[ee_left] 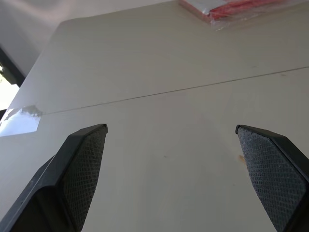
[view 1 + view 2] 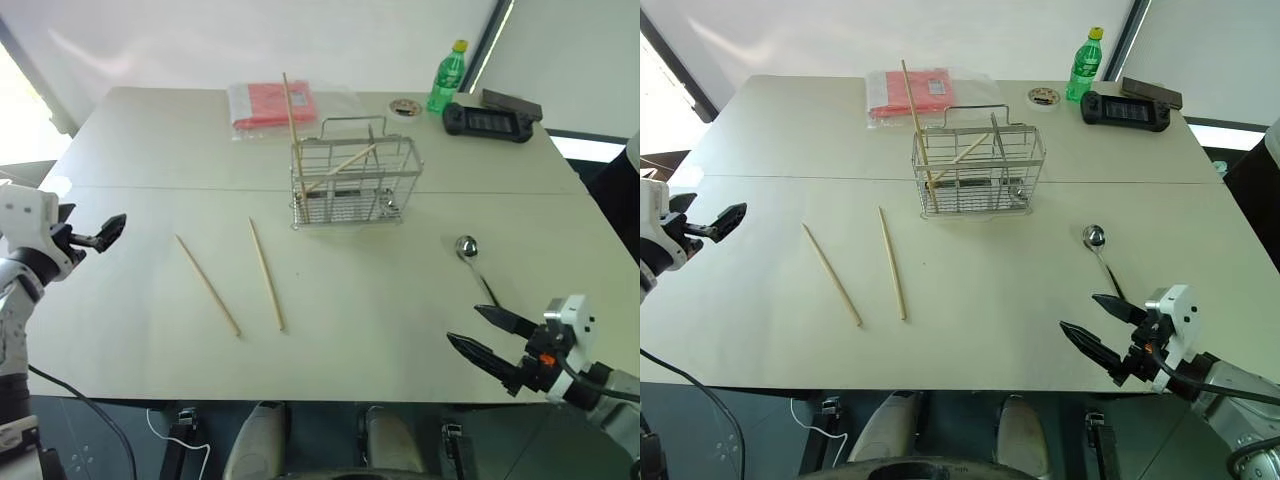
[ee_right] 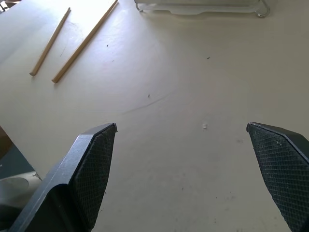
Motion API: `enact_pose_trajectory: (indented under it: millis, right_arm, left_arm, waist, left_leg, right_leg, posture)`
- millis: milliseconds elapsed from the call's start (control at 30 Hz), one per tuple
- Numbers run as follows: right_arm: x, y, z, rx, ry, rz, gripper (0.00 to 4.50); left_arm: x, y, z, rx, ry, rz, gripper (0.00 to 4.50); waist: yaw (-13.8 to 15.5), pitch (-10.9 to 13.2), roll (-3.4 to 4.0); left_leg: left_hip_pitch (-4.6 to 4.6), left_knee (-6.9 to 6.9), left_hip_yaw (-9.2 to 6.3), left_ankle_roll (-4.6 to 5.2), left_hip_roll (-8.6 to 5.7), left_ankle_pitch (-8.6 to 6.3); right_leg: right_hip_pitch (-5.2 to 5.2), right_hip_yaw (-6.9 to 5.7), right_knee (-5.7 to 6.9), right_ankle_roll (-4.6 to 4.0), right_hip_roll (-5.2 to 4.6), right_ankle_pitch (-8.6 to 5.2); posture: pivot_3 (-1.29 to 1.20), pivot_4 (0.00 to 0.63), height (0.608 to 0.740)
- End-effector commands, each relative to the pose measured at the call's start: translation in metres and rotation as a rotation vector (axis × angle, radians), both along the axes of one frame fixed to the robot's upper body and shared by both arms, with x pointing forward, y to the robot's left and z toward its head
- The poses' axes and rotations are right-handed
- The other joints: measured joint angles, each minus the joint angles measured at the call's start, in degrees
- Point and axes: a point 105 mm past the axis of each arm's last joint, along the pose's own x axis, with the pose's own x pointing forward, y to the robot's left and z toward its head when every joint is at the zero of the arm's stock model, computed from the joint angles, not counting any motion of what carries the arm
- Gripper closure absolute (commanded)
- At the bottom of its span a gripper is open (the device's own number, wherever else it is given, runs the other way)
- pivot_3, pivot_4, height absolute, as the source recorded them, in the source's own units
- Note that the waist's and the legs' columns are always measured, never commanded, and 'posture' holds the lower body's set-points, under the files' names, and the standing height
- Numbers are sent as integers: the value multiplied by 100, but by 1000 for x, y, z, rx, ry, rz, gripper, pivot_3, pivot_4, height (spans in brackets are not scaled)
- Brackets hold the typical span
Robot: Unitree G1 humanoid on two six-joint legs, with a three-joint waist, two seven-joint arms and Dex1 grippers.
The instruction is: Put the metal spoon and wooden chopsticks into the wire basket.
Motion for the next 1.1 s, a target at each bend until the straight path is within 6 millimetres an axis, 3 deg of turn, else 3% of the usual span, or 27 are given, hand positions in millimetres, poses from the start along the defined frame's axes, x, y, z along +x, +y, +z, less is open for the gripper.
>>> enact_pose_trajectory:
  millis: [33,400,733,900,1100]
  right_arm:
    - [-1,-2,3,-12,-11,4,0]
    - [5,-4,9,-27,-40,-1,0]
    - [18,-7,28,-72,-99,2,0]
    - [43,-23,49,-155,-172,-133,0]
    - [76,-42,71,-263,-98,-257,0]
  left_arm:
    - [-2,4,19,40,-61,9,33]
    - [-2,-3,22,21,-56,-22,33]
    - [2,-30,25,83,-31,-138,33]
    - [3,-57,44,30,-28,-269,33]
    - [-9,-121,82,-37,-5,-597,33]
  waist:
    - [0,0,0]
    - [-4,0,-1]
    - [3,-1,-1]
    - [-9,1,-3]
    - [-6,3,1]
  left_leg:
    - [0,0,0,0,0,0]
    - [2,2,0,0,0,0]
    - [3,5,1,2,0,2]
    - [0,5,2,14,0,9]
    - [2,15,3,16,0,11]
  right_leg:
    - [0,0,0,0,1,0]
    - [2,0,2,0,1,0]
    - [5,0,5,-1,2,1]
    - [7,0,10,-1,3,2]
    - [7,0,12,-3,5,3]
  posture:
    - [0,150,720]
    - [0,150,720]
    - [0,150,720]
    - [0,150,720]
    - [0,150,720]
